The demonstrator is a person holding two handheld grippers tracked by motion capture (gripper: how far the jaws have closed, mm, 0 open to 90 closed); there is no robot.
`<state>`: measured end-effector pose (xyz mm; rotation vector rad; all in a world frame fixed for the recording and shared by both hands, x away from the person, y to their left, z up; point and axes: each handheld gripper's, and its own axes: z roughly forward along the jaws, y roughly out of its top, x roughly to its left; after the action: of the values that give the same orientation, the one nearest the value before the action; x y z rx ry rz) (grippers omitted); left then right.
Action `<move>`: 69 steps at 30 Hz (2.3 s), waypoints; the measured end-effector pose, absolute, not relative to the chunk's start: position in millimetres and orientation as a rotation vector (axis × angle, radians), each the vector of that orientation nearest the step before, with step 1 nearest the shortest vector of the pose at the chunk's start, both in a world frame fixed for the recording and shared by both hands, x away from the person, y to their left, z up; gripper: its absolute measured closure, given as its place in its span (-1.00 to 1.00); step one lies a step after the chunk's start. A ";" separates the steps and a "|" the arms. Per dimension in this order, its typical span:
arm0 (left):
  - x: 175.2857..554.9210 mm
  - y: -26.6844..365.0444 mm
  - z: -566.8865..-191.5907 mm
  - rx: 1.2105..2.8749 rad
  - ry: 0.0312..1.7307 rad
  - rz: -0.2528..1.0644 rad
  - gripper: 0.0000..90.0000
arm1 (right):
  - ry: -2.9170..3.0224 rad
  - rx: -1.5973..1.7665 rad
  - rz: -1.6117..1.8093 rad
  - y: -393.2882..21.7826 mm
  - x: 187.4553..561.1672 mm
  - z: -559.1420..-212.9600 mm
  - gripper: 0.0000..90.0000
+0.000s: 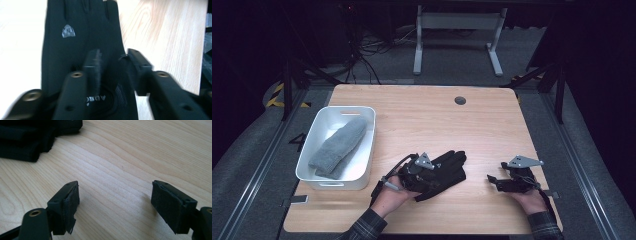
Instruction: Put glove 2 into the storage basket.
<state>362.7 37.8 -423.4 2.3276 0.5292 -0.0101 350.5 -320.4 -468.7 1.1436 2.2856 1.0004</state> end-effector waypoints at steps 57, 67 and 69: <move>395.5 18.9 -447.0 2.423 0.514 -0.133 0.53 | 2.282 1.155 0.993 -319.3 349.3 -468.9 -0.55; 390.8 30.5 -416.8 2.363 0.550 -0.162 0.52 | 2.279 1.155 0.991 -318.8 349.1 -469.1 -0.57; 390.4 33.3 -408.9 2.362 0.561 -0.152 0.52 | 2.282 1.154 0.986 -318.8 348.6 -469.0 -0.57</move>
<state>390.4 33.3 -408.9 2.3621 0.5608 -0.1516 348.6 -318.8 -469.0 1.1536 2.2816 0.9855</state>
